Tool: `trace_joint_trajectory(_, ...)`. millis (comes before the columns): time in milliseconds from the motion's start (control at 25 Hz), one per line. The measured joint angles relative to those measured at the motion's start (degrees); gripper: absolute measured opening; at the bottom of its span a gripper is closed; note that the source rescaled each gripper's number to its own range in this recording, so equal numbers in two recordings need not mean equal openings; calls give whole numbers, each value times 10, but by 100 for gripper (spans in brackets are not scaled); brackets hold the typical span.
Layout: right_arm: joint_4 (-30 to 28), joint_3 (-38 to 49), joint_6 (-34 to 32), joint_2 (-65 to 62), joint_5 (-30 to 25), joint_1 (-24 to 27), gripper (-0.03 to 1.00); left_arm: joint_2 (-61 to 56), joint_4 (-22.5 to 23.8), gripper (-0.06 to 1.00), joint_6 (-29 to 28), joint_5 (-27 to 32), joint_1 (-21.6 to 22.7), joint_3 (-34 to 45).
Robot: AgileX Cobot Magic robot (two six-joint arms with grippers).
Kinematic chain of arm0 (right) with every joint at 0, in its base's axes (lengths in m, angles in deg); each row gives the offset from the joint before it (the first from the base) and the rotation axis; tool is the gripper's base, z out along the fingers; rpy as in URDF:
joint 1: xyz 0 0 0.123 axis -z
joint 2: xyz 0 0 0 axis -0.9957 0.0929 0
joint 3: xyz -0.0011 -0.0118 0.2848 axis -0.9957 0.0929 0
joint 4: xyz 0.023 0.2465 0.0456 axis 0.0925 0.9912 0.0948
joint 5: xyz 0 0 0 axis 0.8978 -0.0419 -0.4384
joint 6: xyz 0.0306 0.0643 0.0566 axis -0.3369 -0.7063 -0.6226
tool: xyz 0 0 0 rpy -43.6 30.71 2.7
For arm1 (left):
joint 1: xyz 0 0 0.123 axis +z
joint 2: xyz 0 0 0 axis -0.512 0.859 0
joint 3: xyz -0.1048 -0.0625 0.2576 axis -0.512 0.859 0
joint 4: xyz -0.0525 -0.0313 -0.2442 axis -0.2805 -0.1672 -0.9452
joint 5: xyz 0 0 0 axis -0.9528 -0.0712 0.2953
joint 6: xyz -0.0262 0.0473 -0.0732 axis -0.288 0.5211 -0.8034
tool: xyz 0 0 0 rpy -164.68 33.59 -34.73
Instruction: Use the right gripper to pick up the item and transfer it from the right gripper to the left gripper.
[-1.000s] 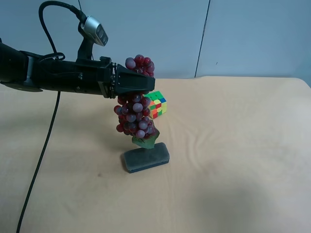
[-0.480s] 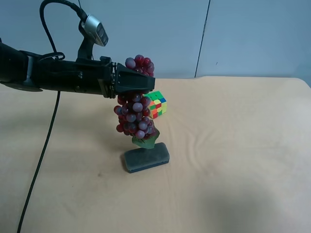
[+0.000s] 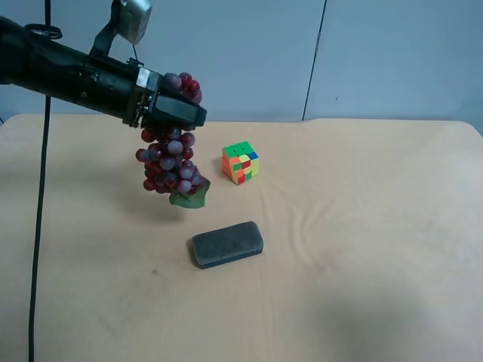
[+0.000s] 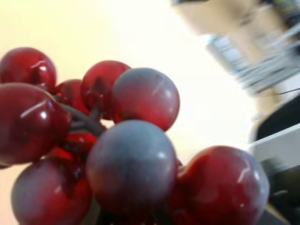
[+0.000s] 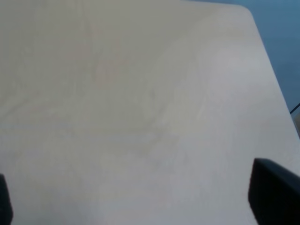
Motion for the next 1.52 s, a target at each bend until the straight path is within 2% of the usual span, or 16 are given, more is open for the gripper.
trace_joint_trajectory(160, 0, 0, 0, 0, 0, 0, 99, -27, 179, 0, -159, -74, 0, -3)
trace_joint_trajectory(320, 0, 0, 0, 0, 0, 0, 99, -40, 343, 0, -316, -89, 1, -3)
trace_joint_trajectory(440, 0, 0, 0, 0, 0, 0, 99, -41, 433, 0, -410, -89, 1, -3)
trace_joint_trajectory(520, 0, 0, 0, 0, 0, 0, 99, -41, 469, 0, -446, -93, 1, -3)
trace_joint_trajectory(640, 0, 0, 0, 0, 0, 0, 99, -41, 480, 0, -462, -98, 1, -4)
trace_joint_trajectory(1040, 0, 0, 0, 0, 0, 0, 99, -8, 485, 0, -463, -115, 1, -8)
trace_joint_trajectory(1400, 0, 0, 0, 0, 0, 0, 99, 64, 507, 1, -440, -193, 1, -9)
trace_joint_trajectory(1440, 0, 0, 0, 0, 0, 0, 99, 70, 508, 6, -438, -198, 1, -9)
trace_joint_trajectory(1520, 0, 0, 0, 0, 0, 0, 99, 81, 508, 25, -435, -214, 1, -9)
